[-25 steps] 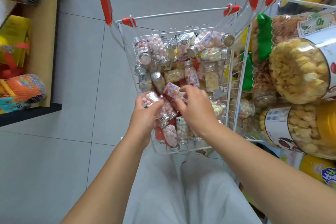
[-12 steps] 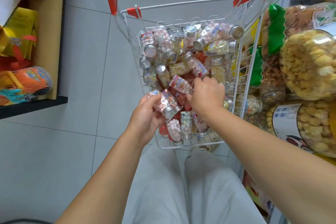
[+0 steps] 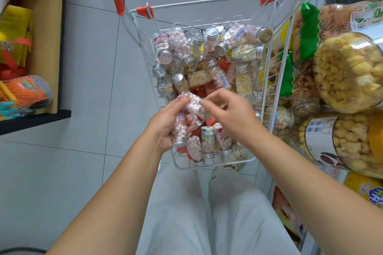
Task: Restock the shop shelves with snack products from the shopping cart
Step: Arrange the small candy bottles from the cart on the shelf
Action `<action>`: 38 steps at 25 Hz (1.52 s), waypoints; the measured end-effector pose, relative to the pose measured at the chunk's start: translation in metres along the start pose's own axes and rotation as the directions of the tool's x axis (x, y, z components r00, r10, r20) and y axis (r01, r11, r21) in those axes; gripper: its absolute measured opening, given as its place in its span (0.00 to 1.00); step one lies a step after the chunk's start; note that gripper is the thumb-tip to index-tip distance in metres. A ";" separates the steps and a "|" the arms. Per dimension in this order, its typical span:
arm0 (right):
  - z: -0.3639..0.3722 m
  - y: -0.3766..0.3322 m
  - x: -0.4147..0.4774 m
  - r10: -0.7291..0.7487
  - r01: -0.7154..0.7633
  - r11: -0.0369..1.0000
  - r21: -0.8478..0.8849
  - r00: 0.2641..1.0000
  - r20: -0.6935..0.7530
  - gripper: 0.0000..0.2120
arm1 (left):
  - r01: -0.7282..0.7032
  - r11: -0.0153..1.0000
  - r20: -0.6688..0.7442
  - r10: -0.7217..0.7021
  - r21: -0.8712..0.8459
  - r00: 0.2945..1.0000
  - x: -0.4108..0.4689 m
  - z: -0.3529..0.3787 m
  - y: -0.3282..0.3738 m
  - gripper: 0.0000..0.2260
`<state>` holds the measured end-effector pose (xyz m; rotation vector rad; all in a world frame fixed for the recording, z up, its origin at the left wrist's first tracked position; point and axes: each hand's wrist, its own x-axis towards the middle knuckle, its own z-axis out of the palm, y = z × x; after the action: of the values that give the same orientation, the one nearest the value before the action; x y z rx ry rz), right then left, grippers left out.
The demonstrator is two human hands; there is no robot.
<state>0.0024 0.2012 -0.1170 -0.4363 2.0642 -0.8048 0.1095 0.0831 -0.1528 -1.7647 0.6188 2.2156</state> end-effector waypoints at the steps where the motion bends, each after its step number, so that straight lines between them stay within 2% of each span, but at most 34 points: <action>1: -0.003 0.002 0.013 -0.054 0.046 0.995 -0.087 0.994 -0.094 0.07 | -0.004 1.000 0.007 0.004 -0.023 1.000 0.002 -0.002 0.001 0.06; 3: -0.007 0.005 0.044 -0.153 0.069 0.952 -0.298 0.951 -0.268 0.11 | -0.015 0.998 0.004 0.015 -0.060 1.000 0.004 -0.006 0.001 0.04; 4: -0.006 0.006 0.059 -0.165 0.046 0.923 -0.383 0.944 -0.285 0.15 | -0.013 0.997 -0.002 0.013 -0.079 1.000 0.005 -0.007 0.001 0.04; 5: -0.003 0.007 0.070 -0.162 0.020 0.873 -0.486 0.954 -0.252 0.19 | -0.012 0.995 -0.003 0.011 -0.094 1.000 0.006 -0.007 0.000 0.04; 7: 0.012 0.013 0.083 -0.138 -0.008 0.704 -0.710 0.979 -0.148 0.25 | -0.009 0.993 0.006 0.009 -0.115 1.000 0.005 -0.005 -0.001 0.04; 8: 0.018 0.016 0.085 -0.149 0.004 0.657 -0.754 0.981 -0.125 0.27 | -0.003 0.992 0.016 0.005 -0.129 1.000 0.003 -0.004 -0.001 0.04; 9: 0.019 0.016 0.084 -0.170 0.017 0.672 -0.740 0.977 -0.131 0.26 | 0.001 0.989 0.026 0.003 -0.147 1.000 0.001 -0.002 0.000 0.05; 10: 0.015 0.015 0.080 -0.166 0.019 0.780 -0.626 0.970 -0.177 0.25 | 0.003 0.985 0.038 0.003 -0.175 0.999 -0.002 0.001 0.001 0.05; 11: 0.007 0.010 0.072 -0.105 -0.001 0.913 -0.408 0.966 -0.235 0.22 | 0.008 0.976 0.051 0.003 -0.216 0.999 -0.006 0.004 0.002 0.06; 12: -0.002 0.005 0.061 -0.017 -0.020 0.991 -0.130 0.961 -0.274 0.20 | 0.020 0.964 0.073 -0.001 -0.267 0.997 -0.012 0.008 0.004 0.08; 13: -0.015 -0.002 0.044 0.059 -0.023 0.993 0.120 0.951 -0.305 0.19 | 0.040 0.949 0.106 -0.007 -0.312 0.994 -0.019 0.012 0.006 0.09; 14: -0.028 -0.010 0.024 0.095 0.004 0.960 0.280 0.936 -0.339 0.19 | 0.062 0.940 0.144 -0.013 -0.337 0.989 -0.029 0.019 0.009 0.11; 16: -0.053 -0.027 -0.018 0.122 0.074 0.887 0.456 0.915 -0.385 0.19 | 0.095 0.931 0.221 -0.016 -0.354 0.975 -0.052 0.040 0.018 0.14; 19: -0.083 -0.047 -0.069 0.165 0.116 0.783 0.611 0.908 -0.384 0.20 | 0.141 0.927 0.369 -0.003 -0.348 0.929 -0.095 0.080 0.030 0.16; 22: -0.123 -0.064 -0.115 0.198 0.177 0.746 0.642 0.861 -0.468 0.16 | 0.164 0.959 0.483 -0.033 -0.232 0.875 -0.143 0.120 0.034 0.17; 26: -0.179 -0.088 -0.186 0.224 0.339 0.676 0.655 0.751 -0.621 0.18 | 0.169 0.984 0.598 -0.102 -0.056 0.795 -0.206 0.181 0.034 0.20; 28: -0.202 -0.093 -0.225 0.232 0.419 0.653 0.632 0.683 -0.692 0.13 | 0.148 0.988 0.629 -0.139 0.039 0.765 -0.239 0.215 0.029 0.20; 32: -0.251 -0.085 -0.305 0.295 0.543 0.643 0.539 0.474 -0.830 0.15 | 0.105 0.964 0.680 -0.247 0.245 0.690 -0.301 0.285 -0.005 0.21; 35: -0.282 -0.071 -0.361 0.291 0.582 0.673 0.456 0.358 -0.887 0.09 | 0.078 0.950 0.730 -0.283 0.302 0.622 -0.333 0.327 -0.046 0.24; 37: -0.298 -0.054 -0.399 0.301 0.582 0.721 0.376 0.225 -0.927 0.07 | 0.086 0.944 0.759 -0.309 0.320 0.573 -0.348 0.351 -0.077 0.19; 38: -0.305 -0.046 -0.419 0.312 0.568 0.754 0.332 0.136 -0.940 0.07 | 0.083 0.942 0.768 -0.315 0.326 0.557 -0.353 0.362 -0.091 0.16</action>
<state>-0.0068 0.5207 0.2934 0.5806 2.6088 -2.3929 -0.0787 0.3587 0.2385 -0.4889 0.4050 2.3074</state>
